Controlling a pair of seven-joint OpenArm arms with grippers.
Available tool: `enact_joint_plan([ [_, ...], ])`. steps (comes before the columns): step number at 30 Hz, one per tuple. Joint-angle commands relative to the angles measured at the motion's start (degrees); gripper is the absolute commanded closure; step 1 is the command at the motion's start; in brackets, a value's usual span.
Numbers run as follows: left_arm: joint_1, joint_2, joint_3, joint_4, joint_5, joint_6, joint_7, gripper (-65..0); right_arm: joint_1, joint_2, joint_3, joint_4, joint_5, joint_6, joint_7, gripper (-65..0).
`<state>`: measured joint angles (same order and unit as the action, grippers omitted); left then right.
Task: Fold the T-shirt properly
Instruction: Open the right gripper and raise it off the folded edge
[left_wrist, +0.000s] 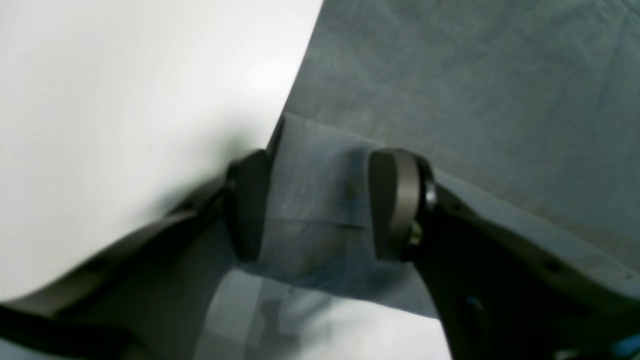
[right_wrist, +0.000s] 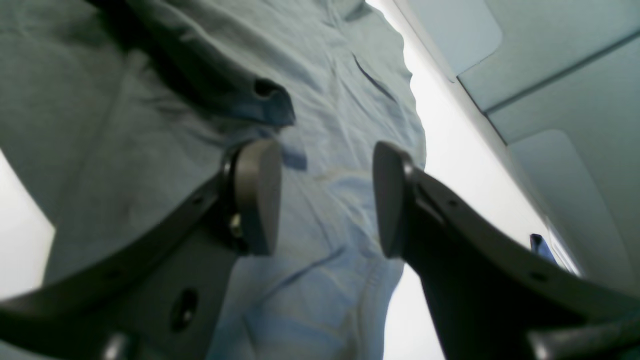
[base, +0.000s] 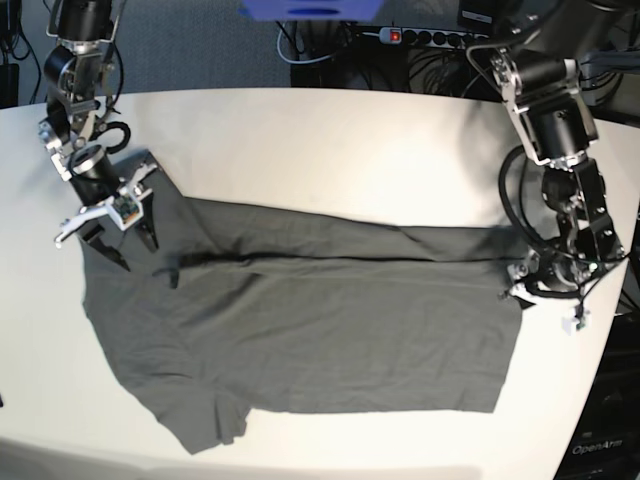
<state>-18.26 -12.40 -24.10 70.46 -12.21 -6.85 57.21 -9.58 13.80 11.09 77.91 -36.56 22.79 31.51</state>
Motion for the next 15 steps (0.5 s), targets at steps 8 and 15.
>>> enact_joint_plan([
  [8,-1.47,-0.83,0.23,1.15,-0.32,-0.14,-0.90,-31.9,-2.06,1.19,1.17,1.26,1.00,-0.59,1.33,-30.2],
  [15,-1.47,-1.35,0.32,1.15,-0.32,-0.14,-0.90,-31.9,-5.84,-0.31,2.75,2.75,1.00,-0.59,1.33,-30.3],
])
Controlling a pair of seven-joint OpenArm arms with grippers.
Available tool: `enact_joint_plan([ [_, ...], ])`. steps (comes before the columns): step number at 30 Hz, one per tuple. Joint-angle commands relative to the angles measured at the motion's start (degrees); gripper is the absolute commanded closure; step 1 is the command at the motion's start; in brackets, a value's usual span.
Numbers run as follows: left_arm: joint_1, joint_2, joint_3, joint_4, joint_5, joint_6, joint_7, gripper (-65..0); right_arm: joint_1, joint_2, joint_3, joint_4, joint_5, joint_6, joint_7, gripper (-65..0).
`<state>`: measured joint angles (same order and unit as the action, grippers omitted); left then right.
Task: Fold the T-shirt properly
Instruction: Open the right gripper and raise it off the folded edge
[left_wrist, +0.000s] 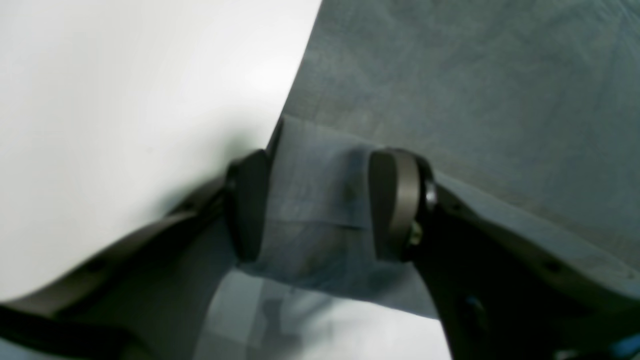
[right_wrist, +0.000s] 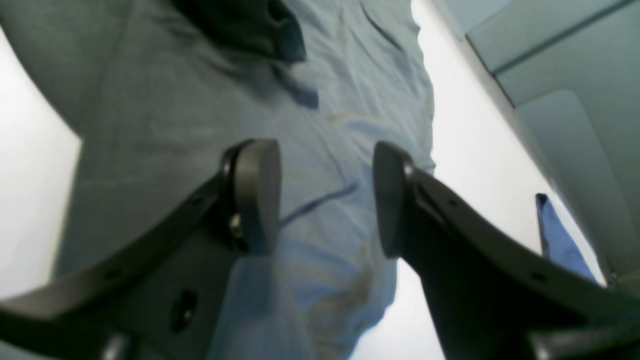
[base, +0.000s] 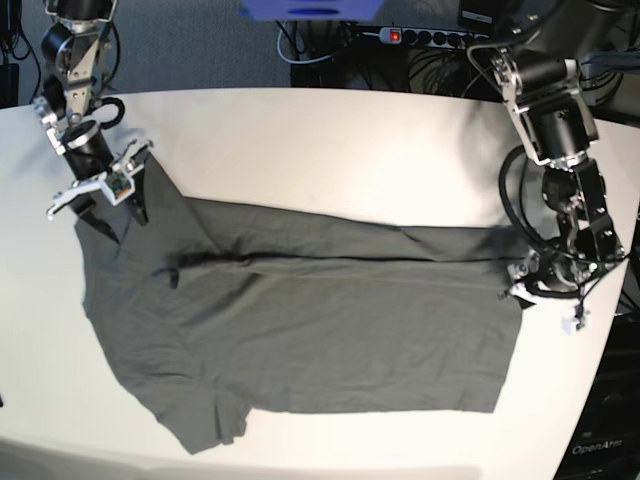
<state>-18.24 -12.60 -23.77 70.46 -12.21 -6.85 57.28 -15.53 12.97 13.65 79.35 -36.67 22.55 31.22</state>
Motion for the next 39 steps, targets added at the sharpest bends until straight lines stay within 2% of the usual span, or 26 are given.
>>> enact_joint_plan([
  [1,-1.50,-1.33,-0.01,1.15,-0.32,-0.22,-0.97,-31.9,-0.78,0.43,0.20,2.10,1.02,-0.35,1.61,-30.3],
  [4,-1.50,-1.51,-0.01,1.15,-0.41,-0.22,-0.97,-31.9,-3.06,-0.09,0.02,4.30,1.02,-0.35,1.61,-30.8],
  [6,-1.50,-1.60,-0.01,1.15,-0.41,-0.22,-1.06,-31.9,-3.94,-2.29,0.11,5.62,0.49,-0.35,1.61,-33.8],
  [8,-1.58,-1.60,-0.01,1.15,-0.41,-0.22,-1.06,-31.9,-4.38,-3.52,0.20,6.05,-3.55,-0.35,1.61,-36.3],
  [12,-1.67,-1.69,0.08,1.15,-0.41,-0.22,-1.06,-31.9,-5.53,-7.04,0.20,6.76,-9.44,-0.35,1.61,-36.4],
  [17,-1.67,-1.69,0.08,1.15,-0.41,-0.22,-1.06,-31.9,-5.61,-9.41,0.81,7.29,-10.24,-0.35,1.88,-36.4],
  [30,-1.67,-1.60,0.08,1.15,-0.41,-0.22,-1.06,-31.9,-5.09,-8.01,0.90,5.00,-10.06,-0.35,1.61,-36.4],
  [39,-1.67,-1.69,0.08,1.15,-0.41,-0.22,-1.06,-31.9,-4.65,-8.01,3.36,2.45,-10.06,-0.35,2.23,-36.0],
])
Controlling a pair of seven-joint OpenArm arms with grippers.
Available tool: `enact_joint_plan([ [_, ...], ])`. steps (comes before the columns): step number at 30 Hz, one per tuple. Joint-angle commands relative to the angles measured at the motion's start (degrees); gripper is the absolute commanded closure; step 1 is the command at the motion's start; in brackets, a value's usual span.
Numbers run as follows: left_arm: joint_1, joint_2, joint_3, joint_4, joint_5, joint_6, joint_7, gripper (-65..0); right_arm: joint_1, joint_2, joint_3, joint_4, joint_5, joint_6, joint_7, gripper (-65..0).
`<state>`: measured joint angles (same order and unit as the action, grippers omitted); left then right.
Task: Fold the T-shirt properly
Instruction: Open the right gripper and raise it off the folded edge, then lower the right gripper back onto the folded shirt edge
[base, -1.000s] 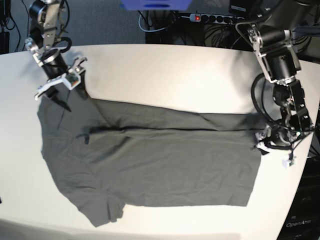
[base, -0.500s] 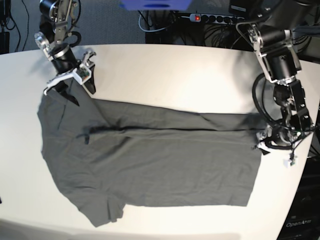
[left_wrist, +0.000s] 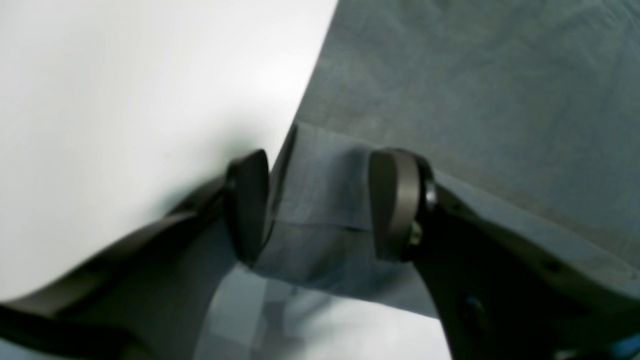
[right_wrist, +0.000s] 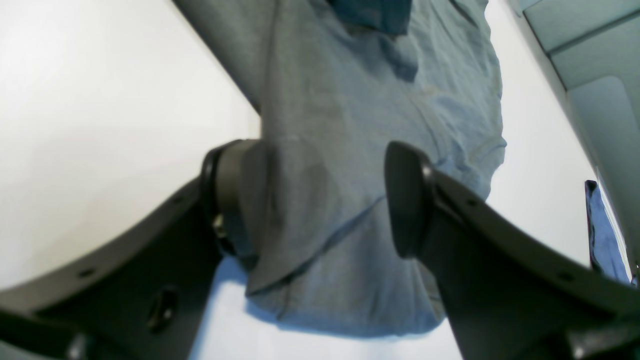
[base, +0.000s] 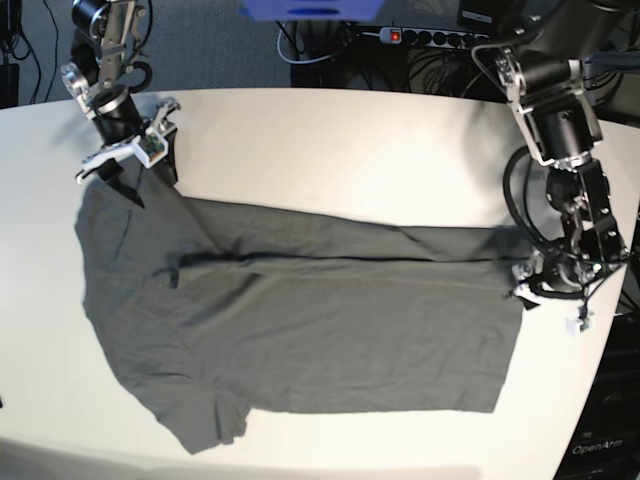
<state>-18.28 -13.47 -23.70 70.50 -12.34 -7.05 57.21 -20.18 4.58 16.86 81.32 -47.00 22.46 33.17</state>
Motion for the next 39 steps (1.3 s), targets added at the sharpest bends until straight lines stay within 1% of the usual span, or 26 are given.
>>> enact_joint_plan([
  [1,-1.63,-0.81,0.01,1.10,-0.28,-0.03,-0.99,-31.9,0.01,0.39,0.15,0.48,0.28,-0.26,0.28,-35.7],
  [3,-1.63,-0.81,0.01,1.10,-0.28,-0.03,-0.99,-31.9,0.01,1.36,0.06,0.48,0.28,-0.26,0.28,-31.6],
  [7,-1.63,-0.81,0.01,1.10,-0.28,-0.03,-0.99,-31.9,0.80,1.71,0.06,0.40,0.28,-0.26,0.19,-17.3],
  [9,-1.63,-0.81,0.01,1.10,-0.28,-0.03,-0.99,-31.9,1.15,1.71,0.06,0.40,0.28,-0.26,0.11,-11.3],
  [12,-1.63,-0.81,0.01,1.10,-0.28,-0.03,-0.99,-31.9,1.24,2.32,0.06,0.40,0.19,-0.26,0.02,-6.7],
  [15,-1.63,-0.81,0.01,1.10,-0.28,-0.03,-0.99,-31.9,1.42,2.50,0.06,0.48,0.10,-0.26,0.02,-5.2],
  [18,-1.63,-0.81,0.01,1.10,-0.28,-0.03,-0.99,-31.9,2.29,3.73,-0.03,0.57,0.01,-0.26,0.11,-5.2],
  [21,-1.63,-0.81,0.01,1.10,-0.28,-0.03,-0.99,-31.9,2.73,4.26,-0.03,0.75,0.01,-0.17,0.11,-5.2],
  [24,-1.63,-0.72,0.01,1.10,-0.28,-0.03,-0.99,-31.9,4.32,6.45,-0.20,0.48,-0.07,-0.17,-0.16,-5.2],
  [27,-1.63,-0.81,0.01,1.10,-0.28,-0.03,-0.99,-31.9,5.55,7.16,-0.29,0.40,-0.07,-0.17,-0.16,-5.2],
  [28,-1.54,-0.81,0.01,1.10,-0.28,-0.03,-0.99,-31.9,6.34,7.77,-0.29,0.40,-0.07,0.36,-0.24,-5.2],
  [30,-1.54,-0.72,0.01,1.10,-0.28,-0.03,-0.99,-31.9,7.66,7.86,-0.29,0.31,-0.07,2.82,-0.24,-5.2],
  [32,-1.54,-0.72,0.01,1.10,-0.28,-0.03,-0.99,-31.9,9.42,7.68,-0.03,0.31,-0.07,6.86,-0.24,-5.7],
  [33,-1.54,-0.72,0.01,1.10,-0.28,-0.03,-0.90,-31.9,10.29,7.60,-0.03,-0.04,-0.07,8.27,-0.24,-5.9],
  [35,-1.54,-0.64,0.01,1.10,-0.28,-0.03,-0.90,-31.9,11.53,7.16,-0.20,-1.45,-0.07,8.71,-0.16,-5.9],
  [39,-1.54,-0.64,0.01,1.10,-0.28,-0.03,-0.81,-31.9,13.81,7.51,-0.38,-3.82,-0.07,8.88,0.19,-5.5],
])
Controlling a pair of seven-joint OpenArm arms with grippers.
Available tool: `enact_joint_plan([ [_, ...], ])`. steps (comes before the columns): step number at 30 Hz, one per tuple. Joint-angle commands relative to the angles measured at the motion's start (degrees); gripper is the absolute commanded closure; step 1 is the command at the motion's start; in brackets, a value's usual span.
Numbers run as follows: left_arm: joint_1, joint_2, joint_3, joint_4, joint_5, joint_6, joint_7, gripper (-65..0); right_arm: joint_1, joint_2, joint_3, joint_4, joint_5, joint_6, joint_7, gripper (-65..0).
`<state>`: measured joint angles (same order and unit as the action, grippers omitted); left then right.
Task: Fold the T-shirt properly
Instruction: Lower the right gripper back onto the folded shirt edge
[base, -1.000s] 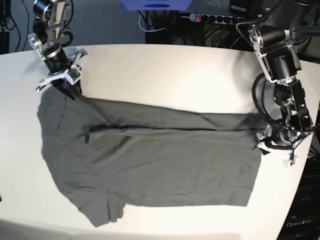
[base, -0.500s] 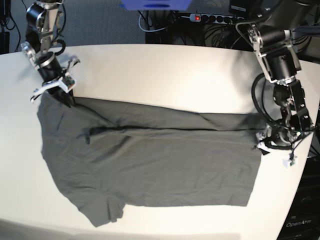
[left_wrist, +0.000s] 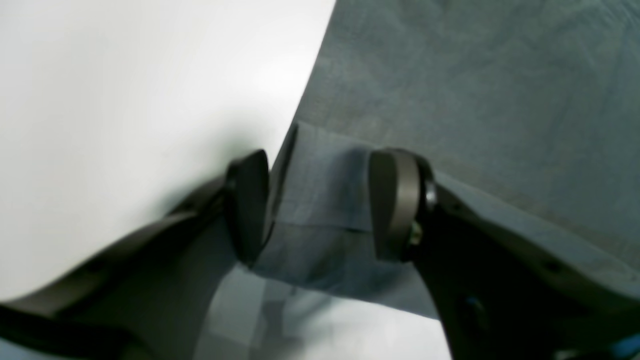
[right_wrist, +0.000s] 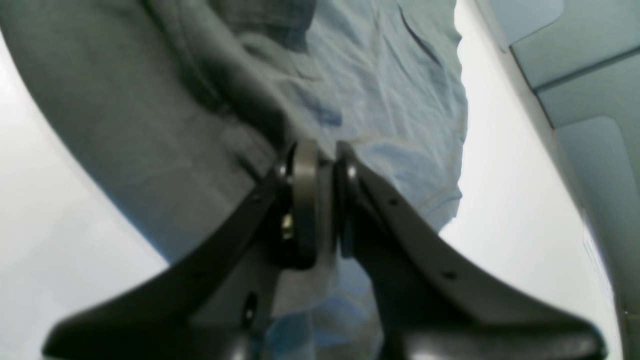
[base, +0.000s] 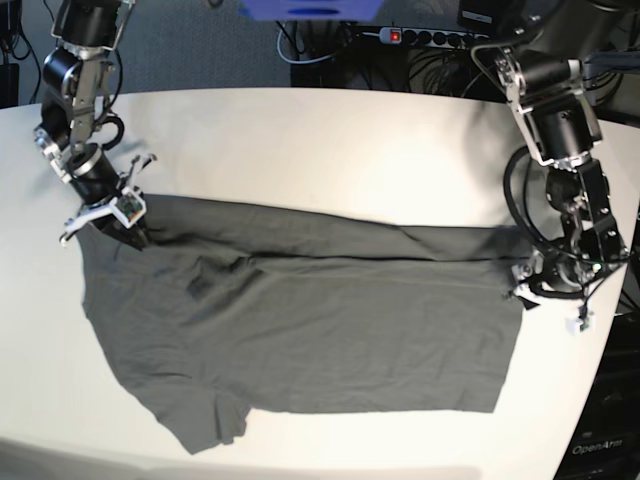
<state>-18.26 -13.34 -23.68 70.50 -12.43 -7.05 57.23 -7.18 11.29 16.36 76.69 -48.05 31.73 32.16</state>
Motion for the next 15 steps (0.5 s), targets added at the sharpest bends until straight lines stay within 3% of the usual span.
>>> enact_joint_plan([
  [1,-1.56,-0.77,-0.01,1.10,-0.19,-0.03,-0.84,-31.9,1.42,1.50,0.04,0.19,0.98,-0.38,1.20,-5.5],
  [15,-1.56,-0.77,-0.01,1.10,-0.19,0.06,-0.66,-31.9,2.21,12.32,-8.84,-1.56,0.89,-0.38,1.29,-5.5],
])
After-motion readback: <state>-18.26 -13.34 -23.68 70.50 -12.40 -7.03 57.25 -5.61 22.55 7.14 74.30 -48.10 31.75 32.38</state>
